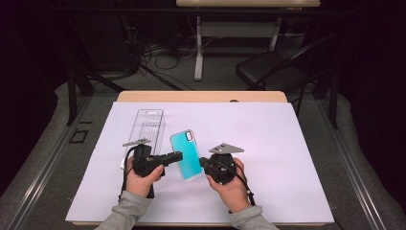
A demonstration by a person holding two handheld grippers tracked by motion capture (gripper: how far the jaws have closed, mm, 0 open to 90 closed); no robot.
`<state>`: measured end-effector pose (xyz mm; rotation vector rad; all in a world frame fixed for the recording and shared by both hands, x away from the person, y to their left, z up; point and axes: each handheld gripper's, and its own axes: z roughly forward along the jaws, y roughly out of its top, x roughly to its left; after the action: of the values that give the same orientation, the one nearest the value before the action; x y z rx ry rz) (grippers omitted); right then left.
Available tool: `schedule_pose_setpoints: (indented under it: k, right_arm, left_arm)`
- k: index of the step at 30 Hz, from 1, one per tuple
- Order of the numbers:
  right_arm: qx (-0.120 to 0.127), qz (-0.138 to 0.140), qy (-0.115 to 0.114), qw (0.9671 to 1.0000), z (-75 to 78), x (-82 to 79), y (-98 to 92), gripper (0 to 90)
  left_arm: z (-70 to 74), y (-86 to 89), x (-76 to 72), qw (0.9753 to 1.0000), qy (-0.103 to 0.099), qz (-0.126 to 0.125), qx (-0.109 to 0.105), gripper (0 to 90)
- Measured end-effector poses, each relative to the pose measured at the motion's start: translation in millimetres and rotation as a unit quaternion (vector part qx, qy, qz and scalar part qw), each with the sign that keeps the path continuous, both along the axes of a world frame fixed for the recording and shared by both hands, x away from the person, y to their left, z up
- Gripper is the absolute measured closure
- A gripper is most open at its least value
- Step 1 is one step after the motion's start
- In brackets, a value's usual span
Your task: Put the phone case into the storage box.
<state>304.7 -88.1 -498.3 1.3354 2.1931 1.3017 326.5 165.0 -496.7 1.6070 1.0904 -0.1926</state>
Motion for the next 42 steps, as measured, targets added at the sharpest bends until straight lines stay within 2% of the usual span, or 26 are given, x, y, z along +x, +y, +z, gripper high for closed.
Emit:
schedule_pose_setpoints:
  k: [11,12,24,42]
  right_arm:
    - [0.002,0.000,-0.001,1.0000,-0.4,-0.3,0.8,87.3]
    - [0.002,0.000,0.000,1.0000,-0.6,-0.2,0.8,87.3]
    - [0.002,0.001,0.000,1.0000,-0.8,-0.4,1.1,87.2]
    - [0.002,0.002,0.002,1.0000,-1.2,-0.6,1.4,87.1]
  left_arm:
    - [-1.4,1.4,1.1,1.0000,0.006,0.002,-0.005,79.5]
    - [-1.5,1.9,1.4,0.9999,0.013,0.000,-0.007,79.8]
    - [-3.6,3.4,2.2,0.9994,0.027,0.004,-0.022,80.9]
    - [-4.5,4.4,2.5,0.9990,0.032,0.004,-0.029,81.4]
